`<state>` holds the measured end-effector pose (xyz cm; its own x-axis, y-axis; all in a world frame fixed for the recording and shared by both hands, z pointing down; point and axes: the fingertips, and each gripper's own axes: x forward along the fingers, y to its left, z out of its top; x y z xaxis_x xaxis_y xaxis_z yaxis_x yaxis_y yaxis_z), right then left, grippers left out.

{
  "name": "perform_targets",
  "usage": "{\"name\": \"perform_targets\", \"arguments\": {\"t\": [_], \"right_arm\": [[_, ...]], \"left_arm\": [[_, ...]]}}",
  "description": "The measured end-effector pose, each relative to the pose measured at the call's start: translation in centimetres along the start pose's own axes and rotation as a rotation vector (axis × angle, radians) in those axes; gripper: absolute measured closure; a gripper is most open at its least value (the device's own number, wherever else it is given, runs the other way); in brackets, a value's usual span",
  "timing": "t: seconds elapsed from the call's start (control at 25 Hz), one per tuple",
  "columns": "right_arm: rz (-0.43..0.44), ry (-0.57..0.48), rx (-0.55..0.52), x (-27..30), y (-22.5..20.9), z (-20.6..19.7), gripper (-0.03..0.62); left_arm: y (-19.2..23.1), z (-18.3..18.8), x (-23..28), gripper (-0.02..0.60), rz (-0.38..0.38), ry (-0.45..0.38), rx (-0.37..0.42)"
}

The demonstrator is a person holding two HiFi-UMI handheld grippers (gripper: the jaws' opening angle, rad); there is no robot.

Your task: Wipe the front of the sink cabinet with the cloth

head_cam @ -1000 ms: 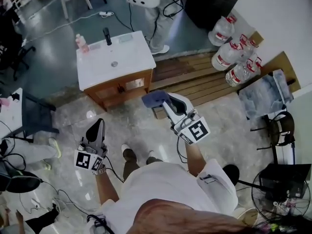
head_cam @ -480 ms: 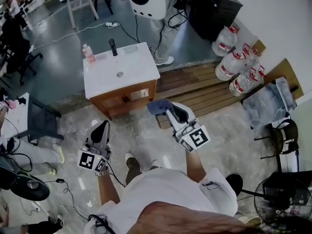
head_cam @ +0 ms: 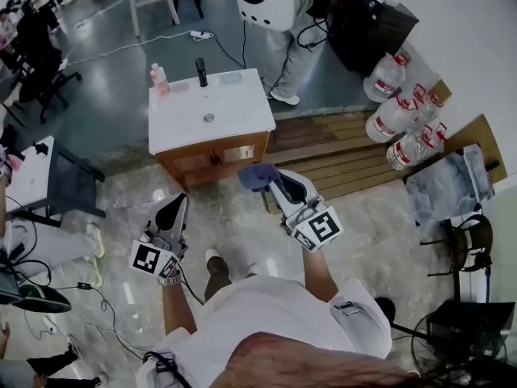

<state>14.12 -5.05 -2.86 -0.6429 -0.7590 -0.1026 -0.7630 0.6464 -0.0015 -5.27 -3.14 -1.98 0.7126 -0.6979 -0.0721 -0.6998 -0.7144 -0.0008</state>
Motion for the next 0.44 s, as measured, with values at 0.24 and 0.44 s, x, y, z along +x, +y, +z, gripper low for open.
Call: {"name": "perform_targets", "arguments": {"t": [0.24,0.44], "right_arm": [[0.024,0.017,-0.002,0.29,0.52,-0.46,0.522],[0.022,0.012,-0.004,-0.03,0.07,-0.52,0.522]], "left_arm": [[-0.28,-0.56,-0.22,0.583,0.009,0.009,-0.008],[-0.75,-0.92,-0.04,0.584,0.012,0.013,-0.006]]}}
